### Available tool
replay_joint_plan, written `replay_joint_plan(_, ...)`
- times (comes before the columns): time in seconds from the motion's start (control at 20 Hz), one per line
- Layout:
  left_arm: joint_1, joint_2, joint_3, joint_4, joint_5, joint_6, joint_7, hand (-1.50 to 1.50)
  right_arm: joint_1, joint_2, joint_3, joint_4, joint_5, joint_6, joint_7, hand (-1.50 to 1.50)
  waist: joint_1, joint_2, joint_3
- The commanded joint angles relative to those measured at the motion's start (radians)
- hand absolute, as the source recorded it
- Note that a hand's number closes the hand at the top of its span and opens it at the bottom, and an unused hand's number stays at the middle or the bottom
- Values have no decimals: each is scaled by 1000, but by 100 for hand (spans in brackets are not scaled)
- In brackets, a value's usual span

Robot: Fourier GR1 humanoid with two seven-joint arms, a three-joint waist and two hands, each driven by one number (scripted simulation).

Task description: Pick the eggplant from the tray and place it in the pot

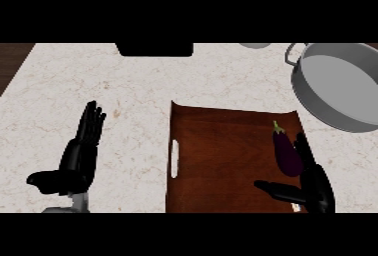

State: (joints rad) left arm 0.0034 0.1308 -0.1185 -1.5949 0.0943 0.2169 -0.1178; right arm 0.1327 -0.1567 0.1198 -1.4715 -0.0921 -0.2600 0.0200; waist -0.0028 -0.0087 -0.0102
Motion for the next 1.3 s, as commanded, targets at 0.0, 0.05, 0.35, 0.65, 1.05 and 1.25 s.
replay_joint_plan(0.0,-58,-42,-5,59,-32,19,-14,0,-96,44,-13,179,36,-4,-77,150,4,10,11)
replay_joint_plan(0.05,-50,-15,0,19,-19,5,36,0,-62,20,-21,70,99,-105,-24,150,3,9,10)
replay_joint_plan(0.35,-24,-25,34,17,-20,-27,-13,0,-62,50,-76,117,106,-126,-117,150,3,8,10)
replay_joint_plan(0.65,-15,-35,32,5,-41,-49,21,0,-74,55,-97,65,143,-170,-46,150,2,8,10)
replay_joint_plan(1.05,-53,-56,-41,-7,-76,-48,4,0,-327,-186,-146,311,455,-334,252,150,145,67,-10)
replay_joint_plan(1.25,-83,-66,-74,-6,-83,-65,13,0,-440,-311,-159,406,571,-325,386,150,196,83,-12)
